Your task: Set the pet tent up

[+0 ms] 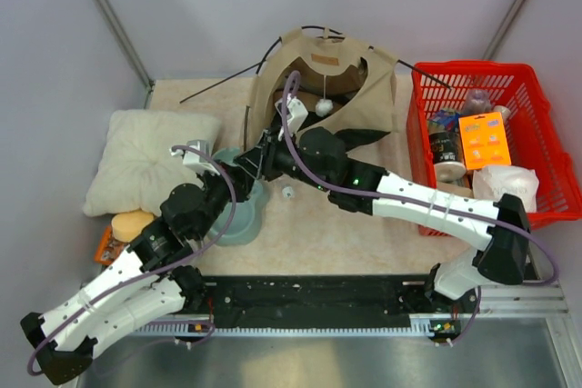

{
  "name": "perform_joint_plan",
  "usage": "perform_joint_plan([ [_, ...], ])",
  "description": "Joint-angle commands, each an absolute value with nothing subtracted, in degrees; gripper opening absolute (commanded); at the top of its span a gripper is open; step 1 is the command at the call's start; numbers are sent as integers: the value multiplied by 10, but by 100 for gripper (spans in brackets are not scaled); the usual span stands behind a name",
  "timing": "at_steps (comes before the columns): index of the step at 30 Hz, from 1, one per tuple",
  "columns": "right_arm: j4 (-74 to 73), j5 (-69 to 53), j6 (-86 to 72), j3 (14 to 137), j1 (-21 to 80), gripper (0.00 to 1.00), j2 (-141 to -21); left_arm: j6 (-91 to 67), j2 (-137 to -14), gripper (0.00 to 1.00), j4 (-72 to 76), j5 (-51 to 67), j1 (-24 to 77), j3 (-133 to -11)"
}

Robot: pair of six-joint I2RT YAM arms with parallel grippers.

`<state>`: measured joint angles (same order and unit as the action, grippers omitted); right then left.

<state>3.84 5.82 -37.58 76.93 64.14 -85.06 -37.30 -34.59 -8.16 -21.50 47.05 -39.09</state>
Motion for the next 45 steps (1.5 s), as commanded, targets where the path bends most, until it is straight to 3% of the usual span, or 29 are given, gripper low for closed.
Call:
perform_joint_plan([
  [1, 55, 48, -369, 801, 636, 19, -865, -361, -336, 0, -78, -214, 470, -388],
  [2, 55, 48, -370, 800, 635, 4, -865, -361, -333, 0, -79, -214, 471, -388],
  [3, 54, 53, -371, 798, 635, 0, -863, -359, -330, 0, -80, -215, 470, -388],
  [16, 296, 144, -342, 637, 629, 0, -734, -264, -231, 0, -22, -183, 470, -293],
  [30, 466, 135, -381, 672, 627, 0, -841, -44, -233, 0, 34, -108, 471, -246],
  [45, 513, 80, -338, 714, 569, 0, -867, 66, -193, 0, 77, -48, 471, -155],
])
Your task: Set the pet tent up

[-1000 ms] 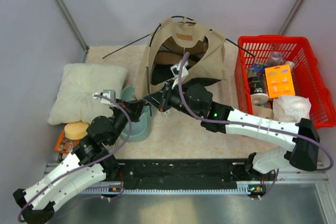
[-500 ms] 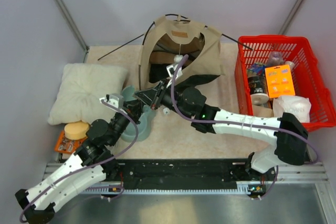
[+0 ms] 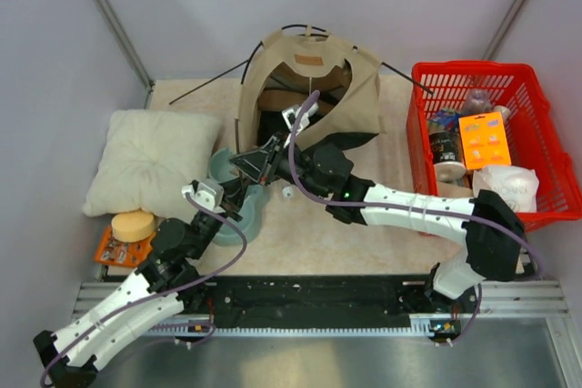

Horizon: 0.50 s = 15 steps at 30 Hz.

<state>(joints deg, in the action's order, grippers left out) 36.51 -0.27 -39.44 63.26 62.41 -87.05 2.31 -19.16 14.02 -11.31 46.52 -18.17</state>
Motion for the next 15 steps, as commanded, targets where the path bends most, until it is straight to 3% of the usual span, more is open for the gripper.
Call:
perform_joint_plan([
  [1, 514, 80, -331, 719, 568, 0, -871, 68, -196, 0, 78, -47, 471, -154],
  [15, 534, 90, -285, 762, 552, 0, -912, 90, -194, 0, 91, -30, 471, -130],
])
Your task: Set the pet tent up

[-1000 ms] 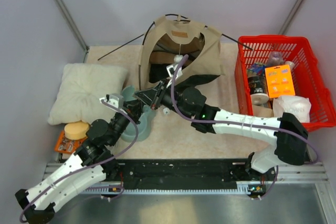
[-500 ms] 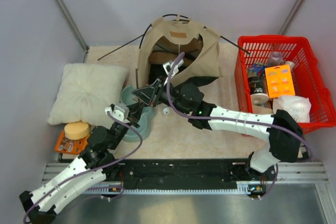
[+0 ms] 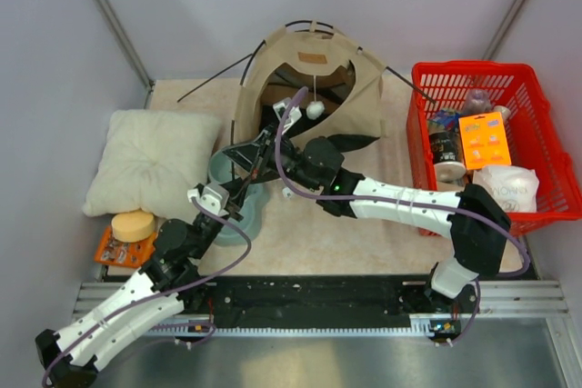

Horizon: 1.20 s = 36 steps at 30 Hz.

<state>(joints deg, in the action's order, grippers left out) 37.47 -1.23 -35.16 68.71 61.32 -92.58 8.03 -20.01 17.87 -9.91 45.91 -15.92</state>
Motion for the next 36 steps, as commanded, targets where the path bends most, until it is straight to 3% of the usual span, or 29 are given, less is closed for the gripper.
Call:
perform_joint_plan([
  [1, 535, 91, -282, 760, 551, 0, -913, 88, -191, 0, 91, -33, 471, -127],
  [23, 586, 141, -190, 722, 551, 0, -874, 72, -177, 0, 40, -61, 471, -124],
  [36, 397, 92, -171, 691, 551, 0, -789, 85, -196, 0, 53, -92, 471, -127],
])
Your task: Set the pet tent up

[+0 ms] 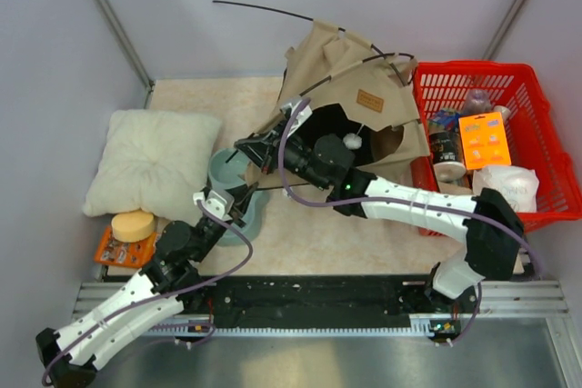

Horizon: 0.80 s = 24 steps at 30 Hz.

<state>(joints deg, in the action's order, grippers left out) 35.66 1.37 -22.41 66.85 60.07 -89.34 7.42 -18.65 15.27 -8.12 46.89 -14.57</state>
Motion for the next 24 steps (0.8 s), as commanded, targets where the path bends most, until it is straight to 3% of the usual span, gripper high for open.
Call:
perform_joint_plan([
  [1, 381, 95, -171, 687, 551, 0, -780, 84, -195, 0, 53, -94, 471, -127],
  [24, 314, 87, -186, 647, 551, 0, -714, 100, -212, 0, 40, -123, 471, -132],
])
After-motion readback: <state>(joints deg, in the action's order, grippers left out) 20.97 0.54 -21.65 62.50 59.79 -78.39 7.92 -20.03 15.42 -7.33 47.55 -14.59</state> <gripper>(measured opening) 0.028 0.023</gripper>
